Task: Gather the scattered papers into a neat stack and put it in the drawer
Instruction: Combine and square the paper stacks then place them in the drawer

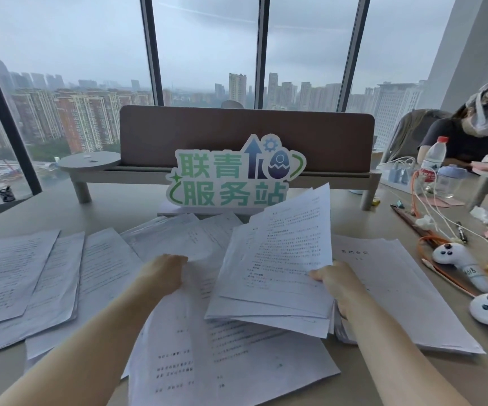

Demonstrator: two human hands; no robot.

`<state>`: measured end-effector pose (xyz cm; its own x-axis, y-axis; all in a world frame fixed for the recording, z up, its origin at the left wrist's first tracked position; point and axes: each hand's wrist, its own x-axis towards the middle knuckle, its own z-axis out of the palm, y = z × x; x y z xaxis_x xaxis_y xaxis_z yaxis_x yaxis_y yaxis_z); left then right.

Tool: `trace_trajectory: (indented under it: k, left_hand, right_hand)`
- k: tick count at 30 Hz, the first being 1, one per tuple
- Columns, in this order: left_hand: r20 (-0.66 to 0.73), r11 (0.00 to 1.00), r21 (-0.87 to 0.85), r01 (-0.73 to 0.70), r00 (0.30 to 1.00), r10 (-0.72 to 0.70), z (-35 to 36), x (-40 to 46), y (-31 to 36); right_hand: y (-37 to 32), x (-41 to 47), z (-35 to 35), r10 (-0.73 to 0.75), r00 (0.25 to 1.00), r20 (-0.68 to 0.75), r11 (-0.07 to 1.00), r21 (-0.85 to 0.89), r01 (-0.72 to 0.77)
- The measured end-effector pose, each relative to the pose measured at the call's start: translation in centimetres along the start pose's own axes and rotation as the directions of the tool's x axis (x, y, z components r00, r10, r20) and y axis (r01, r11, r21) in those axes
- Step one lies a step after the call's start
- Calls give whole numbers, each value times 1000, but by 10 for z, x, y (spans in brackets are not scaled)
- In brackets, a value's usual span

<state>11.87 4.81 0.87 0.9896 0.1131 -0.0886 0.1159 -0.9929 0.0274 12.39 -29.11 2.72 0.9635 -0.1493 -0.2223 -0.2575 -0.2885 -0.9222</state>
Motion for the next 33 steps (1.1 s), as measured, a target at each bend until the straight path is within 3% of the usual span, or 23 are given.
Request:
trace_trajectory:
  k: [3, 8, 14, 19, 25, 29, 33]
  left_hand:
    - [-55, 1000, 22, 5, 998, -4, 2, 1, 0]
    - [27, 997, -74, -2, 1000, 4, -5, 0, 4]
    - [-35, 994, 104, -27, 999, 31, -7, 4, 6]
    - [54, 998, -55, -14, 998, 17, -2, 3, 6]
    - [39, 996, 57, -65, 997, 63, -7, 9, 3]
    - [-109, 994, 92, -60, 992, 70, 0, 10, 3]
    - [-271, 993, -112, 28, 961, -57, 1, 7, 4]
  right_hand:
    - [2, -3, -5, -2, 1000, 0, 1000, 28, 2]
    - [1, -5, -16, -12, 1000, -21, 998, 58, 14]
    - [1, -10, -23, -15, 1000, -11, 997, 81, 16]
    - [5, -10, -31, 12, 998, -65, 993, 121, -4]
    - [5, -9, -34, 6, 997, -78, 990, 141, 5]
    - [10, -8, -30, 15, 997, -80, 993, 120, -5]
    - [12, -6, -29, 4, 994, -112, 990, 139, 12]
